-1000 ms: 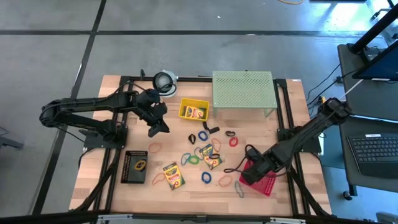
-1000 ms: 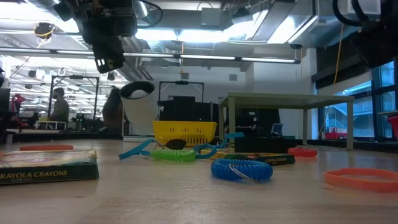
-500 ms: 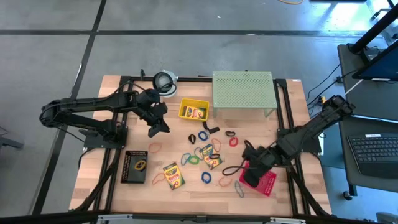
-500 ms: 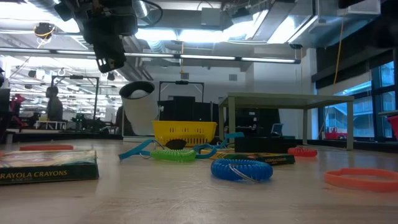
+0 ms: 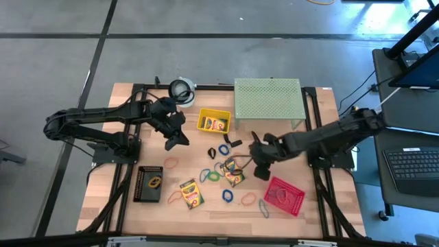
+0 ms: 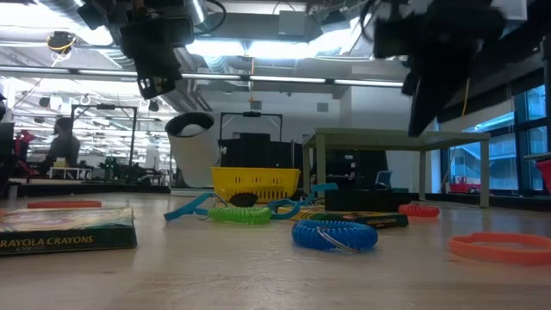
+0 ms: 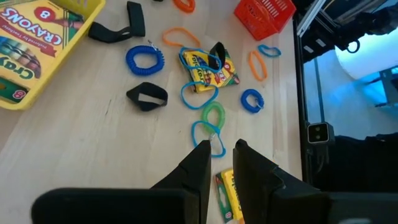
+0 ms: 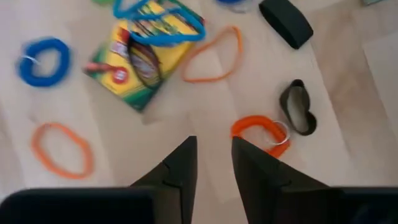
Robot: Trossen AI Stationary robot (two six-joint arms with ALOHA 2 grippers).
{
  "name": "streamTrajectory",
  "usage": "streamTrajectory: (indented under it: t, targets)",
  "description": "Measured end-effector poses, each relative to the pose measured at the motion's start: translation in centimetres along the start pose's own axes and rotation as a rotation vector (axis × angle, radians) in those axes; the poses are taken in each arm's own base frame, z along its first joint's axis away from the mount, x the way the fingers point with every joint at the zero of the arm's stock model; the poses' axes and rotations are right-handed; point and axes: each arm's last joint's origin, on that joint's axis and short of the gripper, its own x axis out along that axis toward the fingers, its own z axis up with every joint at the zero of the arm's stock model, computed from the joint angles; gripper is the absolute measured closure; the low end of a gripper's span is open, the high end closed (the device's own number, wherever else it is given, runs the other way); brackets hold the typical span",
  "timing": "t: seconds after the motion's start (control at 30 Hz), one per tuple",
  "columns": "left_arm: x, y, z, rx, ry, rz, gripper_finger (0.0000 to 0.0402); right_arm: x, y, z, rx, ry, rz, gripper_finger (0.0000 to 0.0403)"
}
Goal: Pick & Place Office Desk Supplies
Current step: Put the orange spring keychain into the black bin
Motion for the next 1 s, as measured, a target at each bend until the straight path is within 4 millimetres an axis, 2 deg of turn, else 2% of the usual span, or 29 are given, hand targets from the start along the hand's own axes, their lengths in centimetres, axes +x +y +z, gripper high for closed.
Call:
streamTrajectory:
  t: [0.17, 0.37, 0.8, 1.0]
  targets:
    - [0.0, 0.0, 0.0, -0.044, 0.0, 0.0, 0.0341, 2.3, -1.0, 0.7, -0.043, 0.108, 0.021, 0.0303]
    - [0.0, 0.0, 0.0, -0.09, -0.002, 0.006, 0.0341, 4.6, -1.2, 0.7, -0.079, 0.198, 0.017, 0.0302]
    - [0.0, 0.0, 0.0, -0.075, -0.002, 0.008, 0.0341, 6.8, -1.7, 0.8, -0.082, 0.248, -0.025, 0.022]
    - [0.0, 0.0, 0.0, -0.075, -0.002, 0.008, 0.0341, 7.9, -1.7, 0.7, -0.12, 0.26, -0.071, 0.0209]
